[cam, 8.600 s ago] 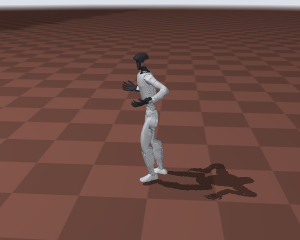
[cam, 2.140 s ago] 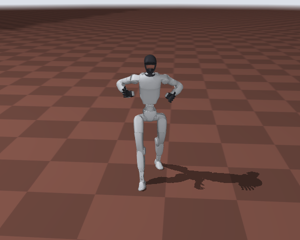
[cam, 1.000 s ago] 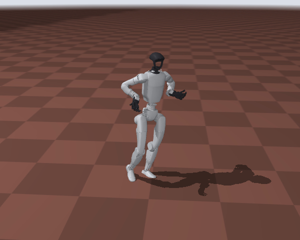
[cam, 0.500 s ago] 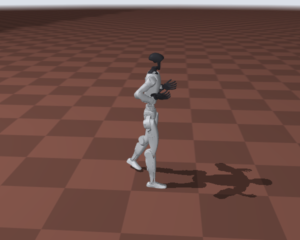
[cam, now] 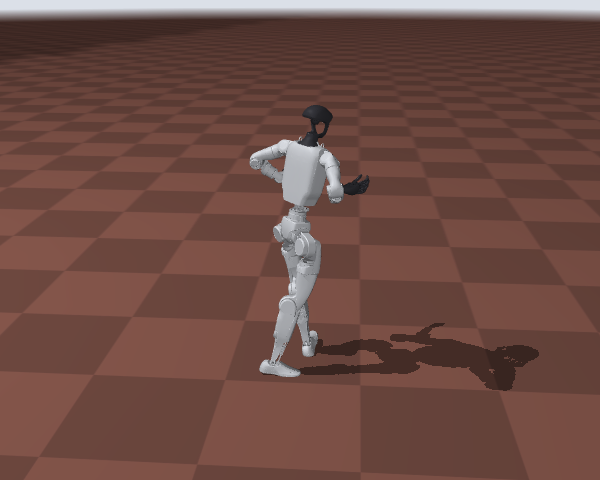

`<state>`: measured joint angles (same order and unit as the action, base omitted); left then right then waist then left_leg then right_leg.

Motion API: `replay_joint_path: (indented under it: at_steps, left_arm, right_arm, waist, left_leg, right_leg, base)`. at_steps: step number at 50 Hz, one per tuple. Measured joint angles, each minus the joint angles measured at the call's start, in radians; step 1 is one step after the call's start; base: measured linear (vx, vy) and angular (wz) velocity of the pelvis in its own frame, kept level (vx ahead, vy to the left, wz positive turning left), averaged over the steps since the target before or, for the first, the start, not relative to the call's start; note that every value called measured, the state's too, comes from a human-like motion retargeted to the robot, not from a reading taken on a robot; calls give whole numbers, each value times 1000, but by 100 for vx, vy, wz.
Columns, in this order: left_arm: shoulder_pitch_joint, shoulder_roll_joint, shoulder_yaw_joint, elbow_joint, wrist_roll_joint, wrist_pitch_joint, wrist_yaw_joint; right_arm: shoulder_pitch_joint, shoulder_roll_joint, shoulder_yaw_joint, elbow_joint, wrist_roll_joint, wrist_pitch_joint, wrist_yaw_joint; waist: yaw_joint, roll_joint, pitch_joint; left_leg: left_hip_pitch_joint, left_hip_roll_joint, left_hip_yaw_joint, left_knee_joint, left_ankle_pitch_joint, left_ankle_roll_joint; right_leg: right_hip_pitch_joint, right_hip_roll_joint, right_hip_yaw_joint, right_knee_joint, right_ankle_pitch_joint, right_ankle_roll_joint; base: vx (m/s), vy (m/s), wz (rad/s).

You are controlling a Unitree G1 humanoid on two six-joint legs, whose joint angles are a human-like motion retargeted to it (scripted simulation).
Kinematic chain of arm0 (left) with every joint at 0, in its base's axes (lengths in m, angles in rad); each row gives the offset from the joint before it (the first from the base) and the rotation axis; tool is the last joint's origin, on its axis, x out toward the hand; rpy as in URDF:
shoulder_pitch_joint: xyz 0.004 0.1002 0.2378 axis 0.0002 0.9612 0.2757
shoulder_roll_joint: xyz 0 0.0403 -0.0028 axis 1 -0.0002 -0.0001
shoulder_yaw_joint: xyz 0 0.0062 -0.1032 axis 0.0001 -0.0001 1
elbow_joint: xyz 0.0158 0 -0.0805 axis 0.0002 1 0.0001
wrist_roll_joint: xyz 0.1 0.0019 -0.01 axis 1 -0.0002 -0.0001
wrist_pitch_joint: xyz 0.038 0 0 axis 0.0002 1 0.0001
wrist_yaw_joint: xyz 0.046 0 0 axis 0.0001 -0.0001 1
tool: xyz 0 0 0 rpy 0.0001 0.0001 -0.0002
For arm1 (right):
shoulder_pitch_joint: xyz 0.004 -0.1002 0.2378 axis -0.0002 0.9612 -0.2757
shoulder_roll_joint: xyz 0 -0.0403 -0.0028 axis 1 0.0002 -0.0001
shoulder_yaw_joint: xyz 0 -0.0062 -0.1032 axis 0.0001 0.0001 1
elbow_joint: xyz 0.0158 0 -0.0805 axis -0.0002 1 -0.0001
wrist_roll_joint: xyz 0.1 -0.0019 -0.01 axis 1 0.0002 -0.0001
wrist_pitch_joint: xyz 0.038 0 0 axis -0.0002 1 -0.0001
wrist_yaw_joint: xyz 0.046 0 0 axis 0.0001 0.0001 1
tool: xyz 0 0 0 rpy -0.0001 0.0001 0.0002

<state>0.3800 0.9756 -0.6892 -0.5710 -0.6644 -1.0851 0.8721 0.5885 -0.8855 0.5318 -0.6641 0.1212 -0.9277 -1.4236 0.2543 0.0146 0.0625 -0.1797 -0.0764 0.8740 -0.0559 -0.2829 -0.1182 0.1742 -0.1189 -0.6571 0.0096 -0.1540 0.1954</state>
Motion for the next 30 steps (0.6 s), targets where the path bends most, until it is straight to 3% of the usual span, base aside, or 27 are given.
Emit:
replay_joint_path:
  at_steps: [5, 8, 10, 12, 15, 17, 20, 23, 27, 30]
  left_arm:
    - [-9, -15, -41, 7, -12, -9, -41]
    - [-13, -20, -63, 8, -32, -12, -58]
    - [-19, -20, -74, 8, -48, -11, -62]
    - [-23, -14, -78, 5, -56, -7, -60]
    - [-20, -6, -78, 1, -56, -2, -54]
    - [-16, -5, -75, -1, -52, 1, -52]
    - [-10, -6, -73, -3, -46, 3, -53]
    - [-7, -7, -77, -3, -43, 3, -55]
    - [-9, -9, -87, 0, -40, 0, -52]
    - [-12, -6, -89, 7, -33, -5, -38]
  right_arm:
    - [14, 1, 9, 21, 0, -53, 12]
    - [36, -2, -8, 25, -2, -58, 23]
    - [47, -7, -25, 21, 14, -57, 34]
    - [57, -11, -40, 13, 41, -57, 47]
    - [68, -19, -60, -2, 73, -58, 65]
    - [74, -26, -74, -12, 82, -58, 73]
    - [84, -32, -91, -22, 86, -59, 81]
    - [95, -38, -103, -28, 87, -57, 87]
    - [105, -54, -113, -34, 79, -37, 94]
    - [101, -61, -111, -41, 72, -13, 91]
  waist:
    - [-26, 34, -19]
    - [-57, 70, -31]
    - [-85, 77, -39]
    - [-119, 77, -43]
    - [-170, 85, -42]
    - [-200, 92, -35]
    - [-241, 99, -22]
    - [-276, 93, -6]
    - [-322, 47, 30]
    - [-343, 12, 64]
  left_leg:
    - [96, 31, -158, -31, -26, 33]
    - [151, 77, -236, -31, -38, 36]
    - [170, 88, -293, -26, -48, 38]
    - [180, 95, -355, -4, -67, 33]
    - [195, 114, -442, 41, -101, 20]
    - [204, 123, -493, 73, -122, 19]
    - [214, 127, -566, 111, -144, 28]
    - [229, 117, -634, 132, -158, 34]
    - [278, 68, -717, 149, -178, 25]
    - [344, 51, -761, 150, -193, 7]
  right_leg:
    - [40, 16, -65, 173, 91, -112]
    - [-35, -13, -4, 448, 208, -180]
    - [-155, -30, 125, 663, 269, -174]
    - [-283, -2, 277, 824, 281, -125]
    - [-430, 31, 418, 970, 234, -91]
    - [-502, 9, 447, 1000, 198, -109]
    - [-583, -31, 472, 941, 160, -125]
    - [-610, -54, 494, 720, 158, -99]
    - [-545, -109, 466, 233, 231, -26]
    - [-492, -122, 376, -51, 257, 66]
  base:
    - [49, 5, 111]
    - [52, 8, 125]
    - [47, 6, 142]
    - [44, 2, 157]
    - [44, 0, 153]
    - [42, 0, 141]
    - [41, -2, 137]
    - [42, -8, 134]
    - [47, -17, 133]
    - [54, -30, 93]
